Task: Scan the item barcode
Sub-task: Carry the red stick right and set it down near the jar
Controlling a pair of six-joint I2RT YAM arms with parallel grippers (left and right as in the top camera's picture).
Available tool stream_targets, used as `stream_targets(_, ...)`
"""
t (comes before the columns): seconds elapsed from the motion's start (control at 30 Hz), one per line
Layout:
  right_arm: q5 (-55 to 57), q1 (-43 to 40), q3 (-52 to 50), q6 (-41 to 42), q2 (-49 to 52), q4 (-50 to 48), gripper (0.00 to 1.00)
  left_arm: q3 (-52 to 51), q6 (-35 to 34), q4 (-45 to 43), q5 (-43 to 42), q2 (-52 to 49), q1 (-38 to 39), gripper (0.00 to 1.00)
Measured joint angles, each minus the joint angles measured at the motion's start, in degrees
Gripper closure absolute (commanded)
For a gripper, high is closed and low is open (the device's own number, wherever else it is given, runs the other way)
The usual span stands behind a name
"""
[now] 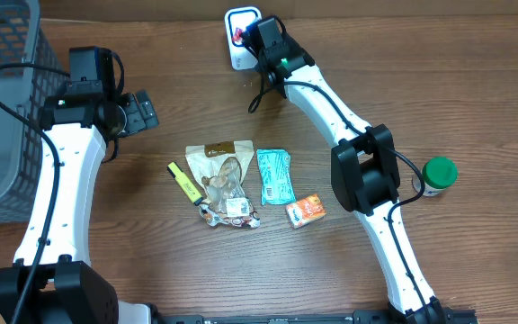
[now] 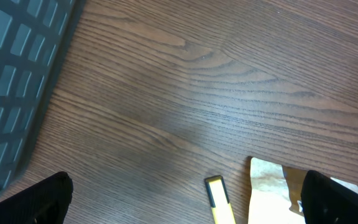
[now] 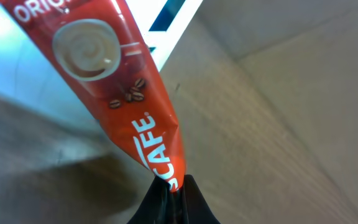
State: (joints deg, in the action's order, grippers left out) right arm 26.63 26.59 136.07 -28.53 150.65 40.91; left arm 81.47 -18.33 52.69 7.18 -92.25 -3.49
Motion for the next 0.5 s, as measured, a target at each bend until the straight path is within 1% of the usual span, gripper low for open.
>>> stream_targets(0.1,-0.6,0.0,0.0,1.9,-0.5,3.7,0.97,0.0,0.0,0.0,0.0,0.0,0.0,0.0)
stream_targets(0.17,-1.6,-0.2,0.0,5.1,-3.1,6.6,0.97,0.0,0.0,0.0,0.0,0.0,0.0,0.0)
stream_targets(0.2,-2.0,-0.3,0.0,6.7,-5.1,7.9,0.97,0.0,0.0,0.0,0.0,0.0,0.0,0.0)
stream_targets(0.3,-2.8,-1.6,0.0,14.8,-15.8,15.6,0.97,0.0,0.0,0.0,0.0,0.0,0.0,0.0)
stream_targets(0.43,-5.7,-6.9,1.2,24.9,-30.1,32.1,0.97,0.0,0.0,0.0,0.0,0.0,0.0,0.0)
stream_targets(0.5,-8.5,-11.1,2.1,28.8,-33.6,41.9,0.96,0.0,0.0,0.0,0.0,0.0,0.0,0.0)
